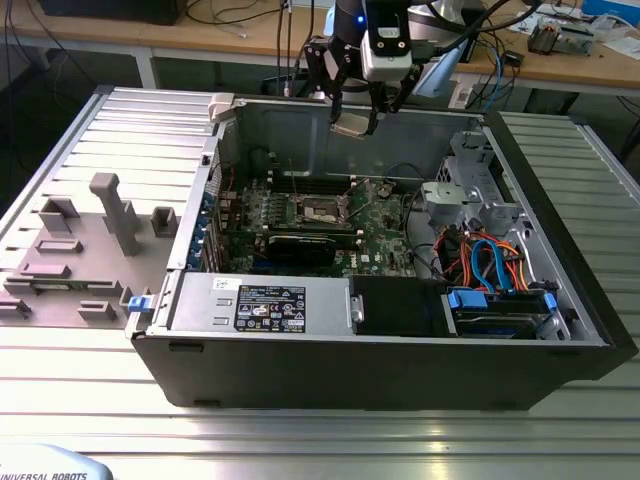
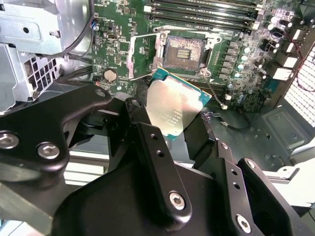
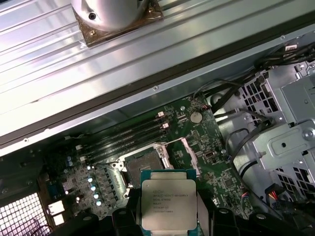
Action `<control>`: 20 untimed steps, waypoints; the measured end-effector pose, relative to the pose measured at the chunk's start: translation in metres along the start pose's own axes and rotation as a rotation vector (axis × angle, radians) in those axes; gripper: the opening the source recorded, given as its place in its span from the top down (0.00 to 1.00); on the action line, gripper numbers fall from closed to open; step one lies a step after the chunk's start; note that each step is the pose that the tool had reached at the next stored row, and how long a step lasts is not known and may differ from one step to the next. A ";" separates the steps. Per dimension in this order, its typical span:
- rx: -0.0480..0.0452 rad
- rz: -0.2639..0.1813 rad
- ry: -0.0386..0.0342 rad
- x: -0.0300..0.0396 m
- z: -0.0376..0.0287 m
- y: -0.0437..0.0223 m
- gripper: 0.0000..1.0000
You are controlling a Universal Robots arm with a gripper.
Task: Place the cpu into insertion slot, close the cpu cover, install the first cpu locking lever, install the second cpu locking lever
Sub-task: 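Place the cpu into insertion slot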
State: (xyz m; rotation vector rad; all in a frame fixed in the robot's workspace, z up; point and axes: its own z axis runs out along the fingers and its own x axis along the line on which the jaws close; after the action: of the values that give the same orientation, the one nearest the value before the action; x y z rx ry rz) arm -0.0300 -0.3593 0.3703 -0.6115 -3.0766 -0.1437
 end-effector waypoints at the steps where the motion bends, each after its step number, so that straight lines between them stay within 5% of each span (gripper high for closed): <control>1: -0.0001 0.003 -0.0003 0.0000 0.0000 0.0000 0.46; 20: -0.0019 0.101 -0.0091 0.0000 0.0004 0.0000 0.46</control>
State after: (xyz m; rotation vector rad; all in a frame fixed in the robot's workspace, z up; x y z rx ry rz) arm -0.0300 -0.3593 0.3699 -0.7677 -3.0461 -0.1438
